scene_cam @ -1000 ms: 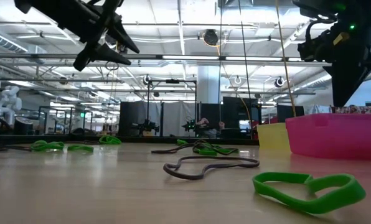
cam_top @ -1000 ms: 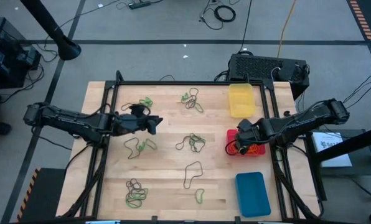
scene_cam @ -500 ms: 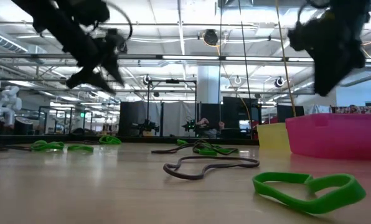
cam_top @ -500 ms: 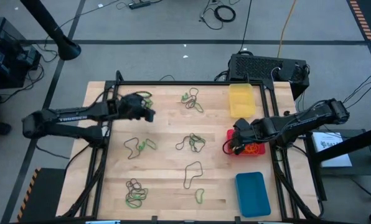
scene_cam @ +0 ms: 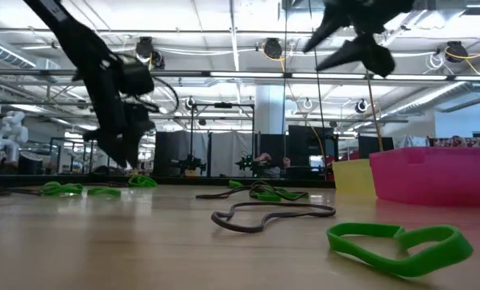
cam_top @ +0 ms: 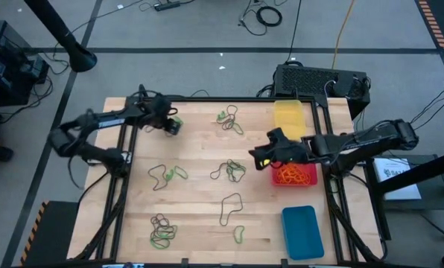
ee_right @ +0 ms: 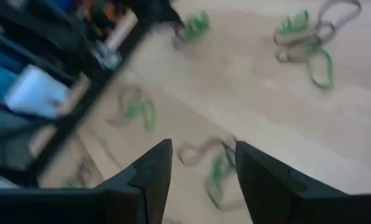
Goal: Sort rubber bands into baskets
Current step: Put the green rubber band into the yellow bin
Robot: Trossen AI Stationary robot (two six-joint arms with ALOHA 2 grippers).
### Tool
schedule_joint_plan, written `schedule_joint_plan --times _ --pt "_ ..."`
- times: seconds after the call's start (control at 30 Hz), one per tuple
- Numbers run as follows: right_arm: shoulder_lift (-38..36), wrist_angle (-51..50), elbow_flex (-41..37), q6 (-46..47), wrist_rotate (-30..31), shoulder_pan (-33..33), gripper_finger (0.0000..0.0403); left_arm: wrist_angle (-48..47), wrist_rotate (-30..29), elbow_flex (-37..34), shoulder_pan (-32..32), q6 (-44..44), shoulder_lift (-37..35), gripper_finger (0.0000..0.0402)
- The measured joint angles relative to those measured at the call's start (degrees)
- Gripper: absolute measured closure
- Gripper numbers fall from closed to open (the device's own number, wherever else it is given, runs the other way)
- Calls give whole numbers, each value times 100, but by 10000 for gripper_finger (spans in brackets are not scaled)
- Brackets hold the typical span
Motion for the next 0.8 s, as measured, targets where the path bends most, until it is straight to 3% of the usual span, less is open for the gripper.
schedule_joint_plan --times 0.27,0.8 --pt "1 385 2 49 7 -236 234 463 109 36 134 347 722 233" --pt "242 360 7 -143 -10 -453 234 822 182 40 88 580 880 241"
